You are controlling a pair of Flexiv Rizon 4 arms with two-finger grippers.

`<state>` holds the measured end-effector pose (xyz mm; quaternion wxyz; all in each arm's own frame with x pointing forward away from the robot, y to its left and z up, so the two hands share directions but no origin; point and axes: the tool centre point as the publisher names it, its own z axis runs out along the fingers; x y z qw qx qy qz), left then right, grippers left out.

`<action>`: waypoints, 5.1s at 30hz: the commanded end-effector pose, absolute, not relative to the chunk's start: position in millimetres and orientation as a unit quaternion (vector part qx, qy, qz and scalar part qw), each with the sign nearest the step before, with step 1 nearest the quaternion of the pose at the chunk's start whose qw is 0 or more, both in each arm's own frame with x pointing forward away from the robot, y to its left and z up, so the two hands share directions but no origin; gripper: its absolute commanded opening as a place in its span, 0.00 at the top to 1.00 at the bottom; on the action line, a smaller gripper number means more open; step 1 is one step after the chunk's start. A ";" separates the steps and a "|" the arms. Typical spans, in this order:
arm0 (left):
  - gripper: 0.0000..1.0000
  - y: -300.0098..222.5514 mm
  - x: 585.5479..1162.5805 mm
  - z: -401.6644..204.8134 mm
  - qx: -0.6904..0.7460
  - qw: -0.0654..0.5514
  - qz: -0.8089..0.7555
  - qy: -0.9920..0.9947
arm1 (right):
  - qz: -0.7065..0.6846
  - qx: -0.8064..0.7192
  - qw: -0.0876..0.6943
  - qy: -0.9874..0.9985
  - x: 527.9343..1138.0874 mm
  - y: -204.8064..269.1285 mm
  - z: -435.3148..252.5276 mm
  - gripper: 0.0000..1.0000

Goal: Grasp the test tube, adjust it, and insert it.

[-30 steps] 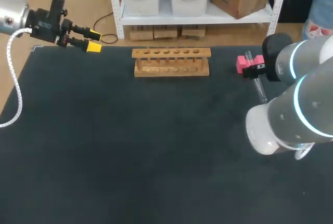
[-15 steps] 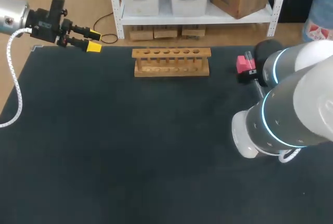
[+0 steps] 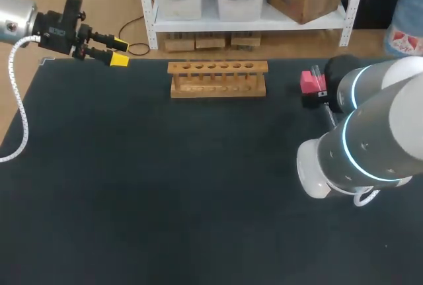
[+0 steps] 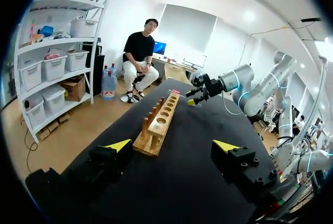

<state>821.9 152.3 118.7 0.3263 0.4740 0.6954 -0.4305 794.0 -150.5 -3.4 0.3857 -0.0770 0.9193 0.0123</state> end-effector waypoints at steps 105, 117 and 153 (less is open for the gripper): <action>0.00 152.6 822.7 118.1 0.475 0.326 -0.431 0.695 | 0.003 -0.047 0.384 0.922 793.6 34.7 91.0 1.00; 0.00 152.6 822.7 118.1 0.475 0.326 -0.431 0.695 | 0.016 -0.038 0.362 0.931 792.9 53.4 73.2 1.00; 0.00 152.6 822.7 118.1 0.475 0.326 -0.431 0.695 | 0.065 -0.025 0.329 0.942 809.6 64.9 43.0 1.00</action>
